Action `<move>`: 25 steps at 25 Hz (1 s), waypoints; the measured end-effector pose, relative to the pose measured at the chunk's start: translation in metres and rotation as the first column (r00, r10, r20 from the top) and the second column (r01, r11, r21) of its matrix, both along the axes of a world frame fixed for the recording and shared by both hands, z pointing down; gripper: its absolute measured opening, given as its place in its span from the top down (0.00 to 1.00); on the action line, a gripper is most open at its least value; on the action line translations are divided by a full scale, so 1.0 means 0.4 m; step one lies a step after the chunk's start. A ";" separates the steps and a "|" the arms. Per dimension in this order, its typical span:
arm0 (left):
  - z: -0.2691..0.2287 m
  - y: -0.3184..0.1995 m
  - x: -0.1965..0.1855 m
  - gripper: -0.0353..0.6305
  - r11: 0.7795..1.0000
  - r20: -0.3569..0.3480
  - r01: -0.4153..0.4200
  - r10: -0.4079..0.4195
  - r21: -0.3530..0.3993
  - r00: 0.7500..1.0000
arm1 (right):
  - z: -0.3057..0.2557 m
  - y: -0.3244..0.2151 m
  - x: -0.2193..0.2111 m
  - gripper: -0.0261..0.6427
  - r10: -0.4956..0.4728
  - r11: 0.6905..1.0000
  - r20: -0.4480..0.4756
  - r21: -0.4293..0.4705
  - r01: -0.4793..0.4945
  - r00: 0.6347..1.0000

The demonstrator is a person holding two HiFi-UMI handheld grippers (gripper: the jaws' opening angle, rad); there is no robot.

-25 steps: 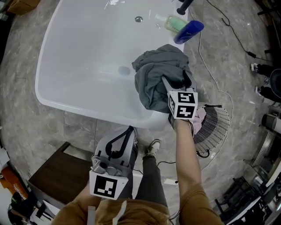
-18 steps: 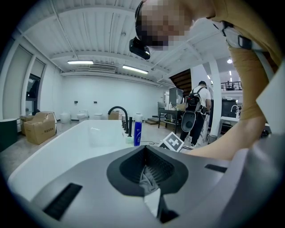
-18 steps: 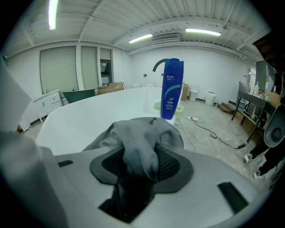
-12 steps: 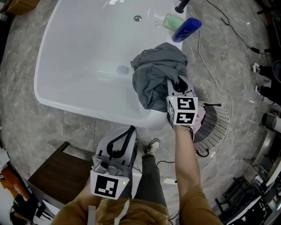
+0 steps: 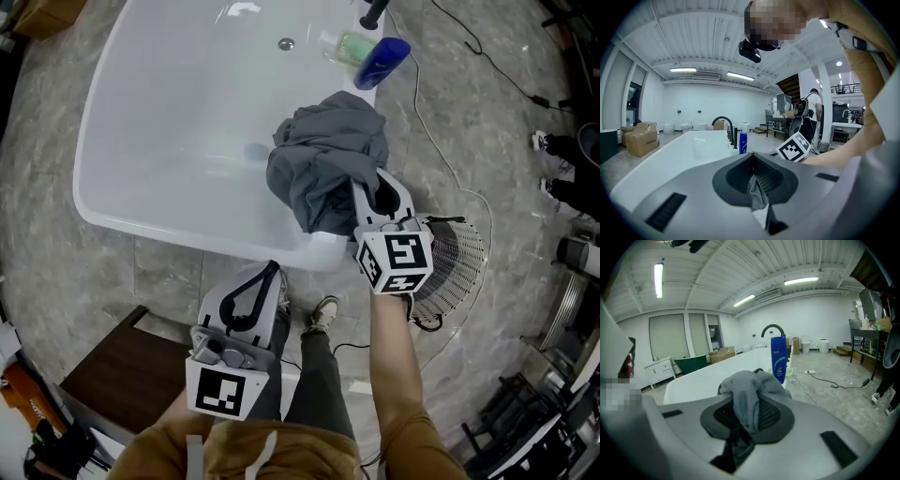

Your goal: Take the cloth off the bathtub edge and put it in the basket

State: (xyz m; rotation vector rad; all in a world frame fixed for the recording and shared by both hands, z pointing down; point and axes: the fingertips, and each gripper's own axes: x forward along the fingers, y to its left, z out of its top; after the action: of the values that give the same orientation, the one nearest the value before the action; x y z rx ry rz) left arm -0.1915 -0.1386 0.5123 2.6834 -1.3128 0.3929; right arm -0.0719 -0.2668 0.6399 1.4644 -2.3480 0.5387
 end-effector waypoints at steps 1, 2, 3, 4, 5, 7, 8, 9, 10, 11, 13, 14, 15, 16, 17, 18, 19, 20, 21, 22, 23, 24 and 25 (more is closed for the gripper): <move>-0.007 0.001 -0.002 0.94 1.000 -0.001 0.002 -0.002 0.004 1.000 | -0.026 0.008 0.003 0.86 0.003 1.000 0.011 0.018 -0.003 1.000; -0.014 0.002 -0.003 0.94 1.000 -0.003 0.005 -0.005 0.008 1.000 | -0.054 0.016 0.006 0.86 0.005 0.999 0.021 0.036 -0.006 1.000; -0.022 0.003 -0.004 0.94 1.000 -0.005 0.007 -0.007 0.012 1.000 | -0.084 0.025 0.009 0.86 0.007 0.998 0.030 0.056 -0.008 1.000; -0.031 0.004 -0.004 0.94 1.000 -0.007 0.009 -0.009 0.018 1.000 | -0.117 0.034 0.013 0.86 0.007 0.997 0.038 0.077 -0.010 0.999; -0.042 0.005 -0.002 0.94 1.000 -0.010 0.010 -0.009 0.026 1.000 | -0.152 0.041 0.017 0.86 0.006 0.995 0.046 0.098 -0.011 0.999; -0.071 0.006 0.001 0.94 0.999 -0.017 0.012 -0.012 0.042 1.000 | -0.226 0.057 0.023 0.86 0.003 0.991 0.055 0.136 -0.010 0.999; -0.088 0.007 0.001 0.94 0.999 -0.021 0.014 -0.013 0.050 1.000 | -0.265 0.065 0.025 0.86 0.000 0.988 0.057 0.155 -0.009 0.998; -0.106 0.009 0.000 0.94 0.998 -0.024 0.015 -0.014 0.059 1.000 | -0.305 0.073 0.026 0.86 -0.003 0.984 0.058 0.177 -0.008 0.998; -0.126 0.012 -0.003 0.94 0.997 -0.027 0.018 -0.016 0.069 1.000 | -0.347 0.081 0.026 0.86 -0.007 0.979 0.059 0.202 -0.005 0.998; -0.146 0.015 -0.007 0.94 0.997 -0.030 0.022 -0.020 0.080 0.999 | -0.392 0.089 0.024 0.86 -0.013 0.973 0.058 0.229 0.000 0.998; -0.185 0.024 -0.017 0.94 0.994 -0.035 0.038 -0.035 0.098 0.999 | -0.482 0.107 0.024 0.86 -0.026 0.960 0.058 0.280 0.008 0.998; -0.203 0.030 -0.021 0.94 0.993 -0.037 0.048 -0.044 0.105 0.998 | -0.524 0.117 0.026 0.86 -0.030 0.954 0.060 0.299 0.011 0.998; -0.222 0.037 -0.024 0.94 0.992 -0.039 0.057 -0.053 0.111 0.998 | -0.563 0.128 0.030 0.86 -0.033 0.949 0.065 0.315 0.011 0.997; -0.241 0.044 -0.027 0.94 0.991 -0.040 0.064 -0.059 0.116 0.997 | -0.601 0.141 0.034 0.86 -0.035 0.945 0.073 0.328 0.009 0.997; -0.260 0.053 -0.029 0.94 0.991 -0.041 0.068 -0.064 0.119 0.997 | -0.640 0.156 0.039 0.86 -0.036 0.940 0.081 0.342 0.006 0.996; -0.280 0.063 -0.031 0.94 0.990 -0.041 0.070 -0.066 0.121 0.997 | -0.682 0.172 0.044 0.86 -0.036 0.935 0.090 0.356 0.002 0.995; -0.301 0.074 -0.033 0.94 0.990 -0.040 0.071 -0.066 0.122 0.997 | -0.727 0.189 0.050 0.86 -0.036 0.929 0.100 0.370 -0.003 0.994; -0.323 0.085 -0.034 0.94 0.990 -0.038 0.070 -0.066 0.126 0.997 | -0.774 0.207 0.056 0.86 -0.038 0.923 0.111 0.386 -0.008 0.993; -0.345 0.097 -0.035 0.94 0.989 -0.035 0.068 -0.064 0.133 0.997 | -0.824 0.225 0.062 0.86 -0.040 0.914 0.120 0.405 -0.012 0.992; -0.367 0.108 -0.035 0.94 0.988 -0.032 0.065 -0.061 0.143 0.998 | -0.875 0.243 0.068 0.86 -0.044 0.905 0.127 0.426 -0.015 0.991; -0.389 0.119 -0.035 0.94 0.986 -0.031 0.063 -0.059 0.156 0.998 | -0.928 0.261 0.075 0.86 -0.049 0.894 0.131 0.449 -0.015 0.990; -0.413 0.128 -0.034 0.94 0.983 -0.030 0.060 -0.056 0.171 0.998 | -0.980 0.278 0.081 0.86 -0.057 0.881 0.132 0.473 -0.012 0.990; -0.437 0.136 -0.032 0.94 0.981 -0.025 0.055 -0.051 0.188 0.998 | -1.034 0.296 0.086 0.86 -0.066 0.867 0.131 0.497 -0.008 0.989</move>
State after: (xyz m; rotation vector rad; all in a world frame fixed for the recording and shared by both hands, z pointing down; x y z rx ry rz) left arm -0.2043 -0.0843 0.3375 2.7872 -1.4825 0.2463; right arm -0.0374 -0.1486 0.2262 1.6359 -2.7602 0.0160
